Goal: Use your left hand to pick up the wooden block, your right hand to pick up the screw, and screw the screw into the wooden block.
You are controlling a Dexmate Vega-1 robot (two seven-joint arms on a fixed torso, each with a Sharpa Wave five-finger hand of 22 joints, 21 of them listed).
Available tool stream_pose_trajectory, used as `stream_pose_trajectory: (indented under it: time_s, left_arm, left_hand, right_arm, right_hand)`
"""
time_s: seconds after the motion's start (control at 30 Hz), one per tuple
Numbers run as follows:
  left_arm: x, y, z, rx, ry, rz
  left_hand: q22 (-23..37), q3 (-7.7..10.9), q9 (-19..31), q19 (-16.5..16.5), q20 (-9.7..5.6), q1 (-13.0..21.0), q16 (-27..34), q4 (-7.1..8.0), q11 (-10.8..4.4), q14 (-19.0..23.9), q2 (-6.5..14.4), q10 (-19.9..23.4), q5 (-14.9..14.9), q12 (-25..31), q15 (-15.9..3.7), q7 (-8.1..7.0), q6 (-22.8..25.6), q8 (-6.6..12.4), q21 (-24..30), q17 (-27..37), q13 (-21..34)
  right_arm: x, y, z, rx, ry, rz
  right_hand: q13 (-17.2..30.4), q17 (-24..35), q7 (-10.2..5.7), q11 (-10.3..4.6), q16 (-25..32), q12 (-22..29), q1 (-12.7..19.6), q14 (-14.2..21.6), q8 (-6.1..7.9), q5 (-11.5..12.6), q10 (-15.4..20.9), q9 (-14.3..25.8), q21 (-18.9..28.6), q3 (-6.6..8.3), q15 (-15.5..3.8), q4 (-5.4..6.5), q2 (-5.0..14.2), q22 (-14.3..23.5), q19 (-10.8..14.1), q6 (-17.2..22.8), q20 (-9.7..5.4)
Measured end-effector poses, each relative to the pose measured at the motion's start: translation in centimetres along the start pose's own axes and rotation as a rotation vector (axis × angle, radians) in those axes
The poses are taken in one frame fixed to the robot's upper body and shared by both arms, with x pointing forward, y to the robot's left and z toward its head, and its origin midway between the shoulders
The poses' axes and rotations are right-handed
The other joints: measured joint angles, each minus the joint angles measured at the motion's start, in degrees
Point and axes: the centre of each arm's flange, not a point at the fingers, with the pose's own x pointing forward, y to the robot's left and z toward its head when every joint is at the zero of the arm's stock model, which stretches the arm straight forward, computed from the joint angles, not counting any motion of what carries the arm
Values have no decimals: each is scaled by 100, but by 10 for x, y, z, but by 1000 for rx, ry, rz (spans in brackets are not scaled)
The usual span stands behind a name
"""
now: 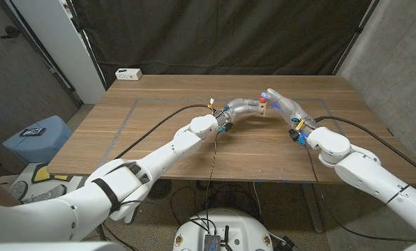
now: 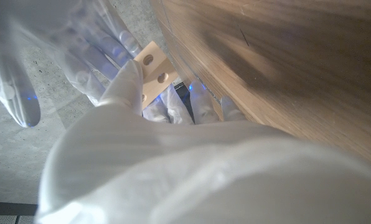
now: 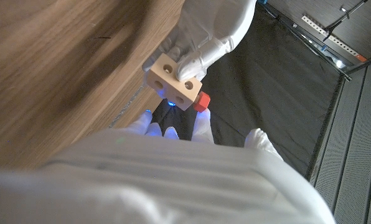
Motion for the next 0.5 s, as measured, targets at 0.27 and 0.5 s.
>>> stream_pose_trajectory:
  time_s: [0.27,0.5]
  left_arm:
    - [-1,0,1,4,-3,0]
    - [-1,0,2,6,-5,0]
  left_hand:
    - [0,0,1,0,0,0,0,0,0,0,0,-1,-1,0,0,0,0,0,0,0,0]
    - [0,0,0,19,-19,0,0,0,5,0,0,-7,-6,0,0,0,0,0,0,0,0]
  right_arm:
    - [0,-2,1,-1,-4,-7]
    - [0,-3,0,-1,-3,-13]
  right_hand:
    - [0,0,-22,22,0,0,0,0,0,0,-22,0,0,-1,0,-1,0,0,0,-22,0]
    - [0,0,-21,31,0,0,0,0,-1,41,-31,0,0,-1,-1,-1,0,0,0,-22,0]
